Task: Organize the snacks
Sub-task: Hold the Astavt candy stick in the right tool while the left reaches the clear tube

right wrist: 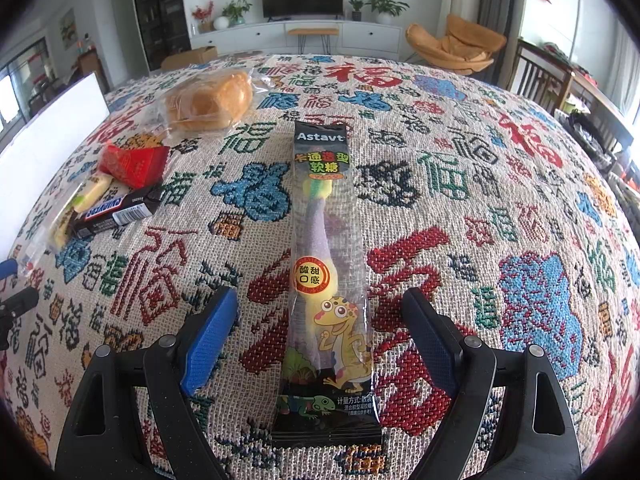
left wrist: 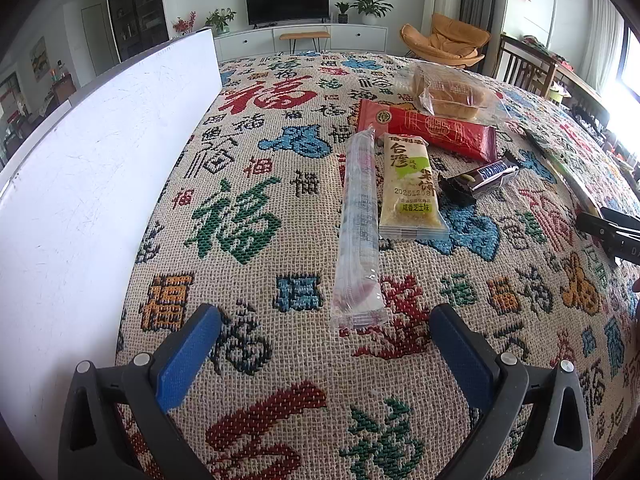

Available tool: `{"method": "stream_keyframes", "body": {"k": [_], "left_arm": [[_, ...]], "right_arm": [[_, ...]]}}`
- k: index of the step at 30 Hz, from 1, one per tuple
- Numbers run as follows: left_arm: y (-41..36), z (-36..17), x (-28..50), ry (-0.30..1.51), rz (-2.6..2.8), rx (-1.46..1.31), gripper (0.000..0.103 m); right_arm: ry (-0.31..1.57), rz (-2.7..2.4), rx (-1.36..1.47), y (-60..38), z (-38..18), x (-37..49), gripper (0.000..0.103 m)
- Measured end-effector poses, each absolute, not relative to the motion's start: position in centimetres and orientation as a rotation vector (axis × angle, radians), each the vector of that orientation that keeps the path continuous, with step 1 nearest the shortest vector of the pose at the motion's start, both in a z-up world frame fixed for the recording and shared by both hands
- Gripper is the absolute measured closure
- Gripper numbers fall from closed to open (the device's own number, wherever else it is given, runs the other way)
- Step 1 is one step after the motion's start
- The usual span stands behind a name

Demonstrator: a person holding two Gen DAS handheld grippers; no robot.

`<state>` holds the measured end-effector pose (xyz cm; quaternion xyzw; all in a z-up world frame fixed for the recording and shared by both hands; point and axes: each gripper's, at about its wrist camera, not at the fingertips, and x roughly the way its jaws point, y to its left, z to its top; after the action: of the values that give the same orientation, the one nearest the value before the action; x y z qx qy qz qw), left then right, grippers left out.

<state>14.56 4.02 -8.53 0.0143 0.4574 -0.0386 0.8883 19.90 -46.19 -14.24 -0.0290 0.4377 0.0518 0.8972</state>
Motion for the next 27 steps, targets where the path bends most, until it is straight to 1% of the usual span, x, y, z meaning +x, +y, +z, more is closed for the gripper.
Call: {"method": "stream_keyframes", "body": {"k": [9,12,14,19,20,21,22,23,24,27], "left_arm": [[4.0,-8.5,14.6,0.951,-0.081,0.029,0.0],[4.0,-8.3,15.0,0.98,-0.085,0.032,0.0],[4.2,-7.8,15.8,1.013,-0.108,-0.005,0.001],[4.8,-5.0,17.9,0.967,-0.129,-0.11,0.001],[4.7,-4.6,18.6,0.965,-0.131,-0.104,0.002],[4.5,-4.5,19.2,0.965,-0.128,-0.089,0.006],[4.2,-4.6,19.8,0.974,-0.119,-0.069,0.009],[4.1,-4.9,20.3,0.99,-0.107,-0.05,0.014],[4.1,-5.3,20.7,1.009,-0.094,-0.033,0.018],[4.3,-6.7,20.8,1.048,-0.062,-0.002,0.02]], "right_arm": [[0.907,0.108,-0.06,-46.2,-14.3,19.9,0.017],[0.907,0.108,-0.059,-46.2,-14.3,19.9,0.016],[0.907,0.108,-0.06,-46.2,-14.3,19.9,0.016],[0.907,0.108,-0.059,-46.3,-14.3,19.9,0.016],[0.907,0.108,-0.059,-46.2,-14.3,19.9,0.016],[0.907,0.108,-0.059,-46.3,-14.3,19.9,0.016],[0.907,0.108,-0.059,-46.3,-14.3,20.0,0.016],[0.907,0.108,-0.059,-46.3,-14.3,20.0,0.016],[0.907,0.108,-0.059,-46.3,-14.3,20.0,0.016],[0.907,0.108,-0.059,-46.3,-14.3,20.0,0.016]]}}
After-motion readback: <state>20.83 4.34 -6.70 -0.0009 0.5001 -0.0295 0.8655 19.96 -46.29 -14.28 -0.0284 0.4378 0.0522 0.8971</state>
